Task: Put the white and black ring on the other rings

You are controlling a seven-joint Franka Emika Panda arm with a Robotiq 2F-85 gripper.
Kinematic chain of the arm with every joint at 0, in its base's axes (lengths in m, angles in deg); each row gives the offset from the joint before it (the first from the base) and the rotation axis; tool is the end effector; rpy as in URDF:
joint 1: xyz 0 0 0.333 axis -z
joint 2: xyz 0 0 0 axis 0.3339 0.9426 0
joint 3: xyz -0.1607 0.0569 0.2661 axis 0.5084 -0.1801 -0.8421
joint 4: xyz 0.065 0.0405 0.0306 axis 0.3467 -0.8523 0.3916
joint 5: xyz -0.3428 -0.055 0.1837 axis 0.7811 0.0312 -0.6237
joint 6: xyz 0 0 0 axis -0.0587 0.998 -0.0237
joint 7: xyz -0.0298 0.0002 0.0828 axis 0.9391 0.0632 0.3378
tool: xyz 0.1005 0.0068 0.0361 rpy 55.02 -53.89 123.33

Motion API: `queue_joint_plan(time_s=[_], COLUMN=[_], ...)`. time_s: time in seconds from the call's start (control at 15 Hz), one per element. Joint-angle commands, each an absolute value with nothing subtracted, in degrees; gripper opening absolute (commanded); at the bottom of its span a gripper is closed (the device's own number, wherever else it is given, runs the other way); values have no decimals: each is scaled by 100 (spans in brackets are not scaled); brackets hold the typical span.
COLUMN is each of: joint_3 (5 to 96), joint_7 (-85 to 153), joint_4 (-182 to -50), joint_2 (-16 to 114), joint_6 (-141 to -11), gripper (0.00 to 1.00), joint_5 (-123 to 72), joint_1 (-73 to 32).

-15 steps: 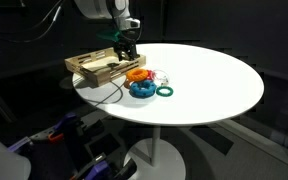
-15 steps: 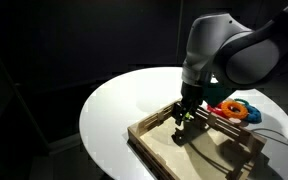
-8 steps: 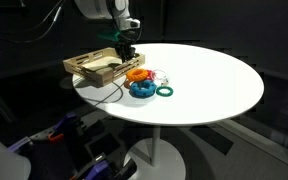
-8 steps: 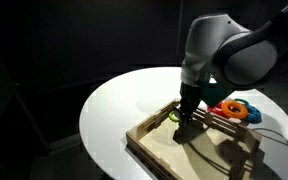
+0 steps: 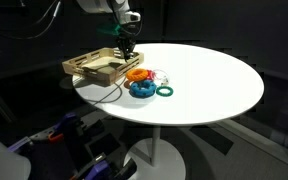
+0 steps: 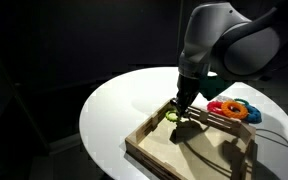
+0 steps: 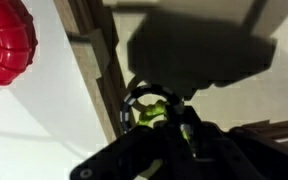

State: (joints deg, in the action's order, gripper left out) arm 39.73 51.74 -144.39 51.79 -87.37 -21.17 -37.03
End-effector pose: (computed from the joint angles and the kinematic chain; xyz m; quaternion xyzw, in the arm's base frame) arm 0.5374 0.2436 0.2671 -0.9965 -0.0632 -0.0550 0.0036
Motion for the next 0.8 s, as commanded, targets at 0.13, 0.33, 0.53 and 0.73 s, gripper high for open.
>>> queue_joint_plan(time_s=[0.13, 0.33, 0.53, 0.73], joint_3=[3768, 3822, 3936, 4055], joint_7=[4761, 4732, 4865, 4906], joint_4=[-14462, -14484, -14544, -14643], joint_2=[4647, 4393, 4196, 3989], joint_6=[-8654, -8507, -8302, -7968], gripper=[6, 6, 6, 6], joint_5=[-2656, -2743, -2561, -2387], joint_1=[-3538, -3490, -3405, -3254])
